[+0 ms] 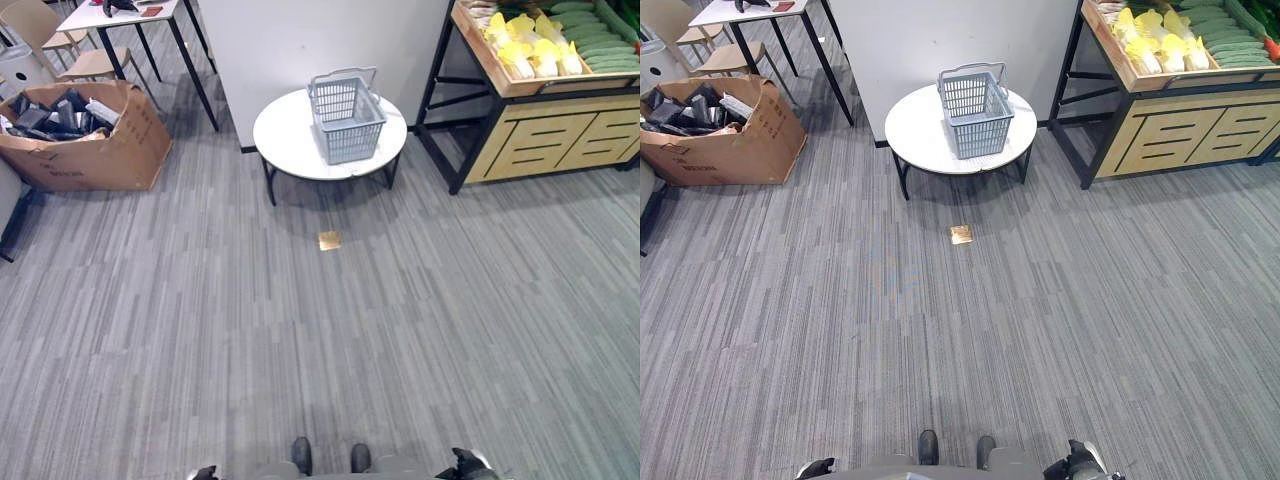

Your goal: Get the vegetables into the basket

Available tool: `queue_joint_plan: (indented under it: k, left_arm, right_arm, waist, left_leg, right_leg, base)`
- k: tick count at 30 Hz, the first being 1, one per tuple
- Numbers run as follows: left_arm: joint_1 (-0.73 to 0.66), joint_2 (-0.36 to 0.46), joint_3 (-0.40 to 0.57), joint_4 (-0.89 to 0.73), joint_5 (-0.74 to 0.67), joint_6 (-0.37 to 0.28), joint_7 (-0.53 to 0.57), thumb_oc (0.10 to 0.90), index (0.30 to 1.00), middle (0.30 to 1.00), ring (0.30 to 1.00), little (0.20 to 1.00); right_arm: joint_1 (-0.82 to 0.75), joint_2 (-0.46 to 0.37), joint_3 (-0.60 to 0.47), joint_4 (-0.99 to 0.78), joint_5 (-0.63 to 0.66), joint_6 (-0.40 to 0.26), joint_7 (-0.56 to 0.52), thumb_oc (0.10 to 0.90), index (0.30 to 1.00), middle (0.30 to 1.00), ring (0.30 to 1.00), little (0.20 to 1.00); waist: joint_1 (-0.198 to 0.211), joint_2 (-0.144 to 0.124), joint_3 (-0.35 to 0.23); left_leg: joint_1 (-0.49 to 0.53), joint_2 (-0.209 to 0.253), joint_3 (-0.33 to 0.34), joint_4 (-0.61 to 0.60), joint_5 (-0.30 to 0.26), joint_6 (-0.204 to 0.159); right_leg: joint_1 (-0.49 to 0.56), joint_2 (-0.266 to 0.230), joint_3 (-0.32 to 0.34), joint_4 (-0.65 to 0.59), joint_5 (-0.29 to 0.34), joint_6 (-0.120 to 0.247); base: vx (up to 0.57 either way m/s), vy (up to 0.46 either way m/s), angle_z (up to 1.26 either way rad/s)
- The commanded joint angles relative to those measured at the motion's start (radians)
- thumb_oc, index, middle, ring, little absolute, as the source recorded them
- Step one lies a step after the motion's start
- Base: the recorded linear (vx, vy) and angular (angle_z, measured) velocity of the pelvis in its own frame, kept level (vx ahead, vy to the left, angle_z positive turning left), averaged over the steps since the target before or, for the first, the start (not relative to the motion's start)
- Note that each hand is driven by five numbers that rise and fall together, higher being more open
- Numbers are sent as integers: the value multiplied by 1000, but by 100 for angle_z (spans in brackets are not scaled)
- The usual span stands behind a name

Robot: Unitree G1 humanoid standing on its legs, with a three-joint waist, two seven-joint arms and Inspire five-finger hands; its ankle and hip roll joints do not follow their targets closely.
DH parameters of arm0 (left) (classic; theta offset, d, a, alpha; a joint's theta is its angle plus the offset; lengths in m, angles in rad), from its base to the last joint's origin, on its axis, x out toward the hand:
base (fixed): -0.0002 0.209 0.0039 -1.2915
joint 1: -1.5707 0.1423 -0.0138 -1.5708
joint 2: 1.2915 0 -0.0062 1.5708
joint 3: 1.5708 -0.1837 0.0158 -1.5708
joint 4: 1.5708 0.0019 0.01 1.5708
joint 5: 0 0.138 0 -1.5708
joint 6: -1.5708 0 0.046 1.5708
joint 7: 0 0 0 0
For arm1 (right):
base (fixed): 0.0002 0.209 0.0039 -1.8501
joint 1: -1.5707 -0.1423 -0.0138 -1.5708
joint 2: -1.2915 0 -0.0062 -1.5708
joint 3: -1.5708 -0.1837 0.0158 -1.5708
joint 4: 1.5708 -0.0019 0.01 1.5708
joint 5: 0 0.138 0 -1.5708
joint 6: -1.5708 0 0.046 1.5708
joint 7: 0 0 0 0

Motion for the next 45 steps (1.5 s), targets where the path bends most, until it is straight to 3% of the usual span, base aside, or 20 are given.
queue_joint_plan:
  k: [1, 20, 29, 31, 35, 42, 45]
  left_arm:
    - [-6, 5, -6, 22, 6, 1, 6, 900, 1000, 1000, 1000, 1000]
    - [-14, 24, -5, 43, 40, 13, 44, 900, 1000, 1000, 1000, 1000]
    - [-53, 49, -8, 31, 15, 14, 46, 900, 1000, 1000, 1000, 1000]
    - [-69, 56, -17, 29, 15, 11, 49, 900, 1000, 1000, 1000, 1000]
    - [-74, 61, -9, 27, 5, 12, 52, 900, 1000, 1000, 1000, 1000]
    - [-88, 48, -22, 20, 2, 13, 56, 900, 1000, 1000, 1000, 1000]
    - [-92, 45, -28, 15, -5, 14, 61, 900, 1000, 1000, 1000, 1000]
  right_arm:
    - [-33, -30, 15, 11, 11, -2, -23, 900, 1000, 1000, 1000, 1000]
    - [-23, -32, 2, 20, 28, -4, -47, 900, 1000, 1000, 1000, 1000]
    - [-62, -73, 31, -19, 2, -5, -48, 900, 1000, 1000, 1000, 1000]
    - [-77, -85, 37, -28, 6, -9, -53, 900, 1000, 1000, 1000, 1000]
    - [-85, -88, 43, -36, 9, -13, -54, 900, 1000, 1000, 1000, 1000]
    - [-81, -101, 41, -50, 8, -17, -56, 900, 1000, 1000, 1000, 1000]
    - [-77, -106, 37, -44, 12, -15, -62, 900, 1000, 1000, 1000, 1000]
  waist:
    - [-4, -30, 10]
    - [-7, -40, 11]
    - [-5, -43, 60]
    - [-6, -39, 82]
    - [-6, -37, 95]
    - [-8, -41, 124]
    - [-4, -42, 128]
  left_leg:
    - [60, 59, -1, -41, -42, -66]
    - [71, 71, 7, -41, -47, -69]
    - [17, 92, -8, -41, -15, -80]
    - [-4, 108, -15, -36, -2, -84]
    - [-29, 115, -21, 7, -11, -84]
    - [-102, 90, -30, 233, 0, -97]
    - [-165, 67, -50, 215, 14, -85]
  right_leg:
    - [51, -101, 32, -218, 201, 132]
    - [54, -87, 38, -218, 192, 125]
    - [5, -71, 27, -204, 188, 110]
    - [-44, -54, 24, -132, 150, 90]
    - [-83, -41, 23, -73, 122, 74]
    - [-45, -37, 8, -69, 107, 51]
    - [-23, -43, 5, -72, 96, 49]
  base:
    - [0, 0, 0]
    - [6, -9, -2]
    - [11, -77, -1]
    - [36, -161, 13]
    - [32, -101, 2]
    - [65, -102, 14]
    - [82, -14, 4]
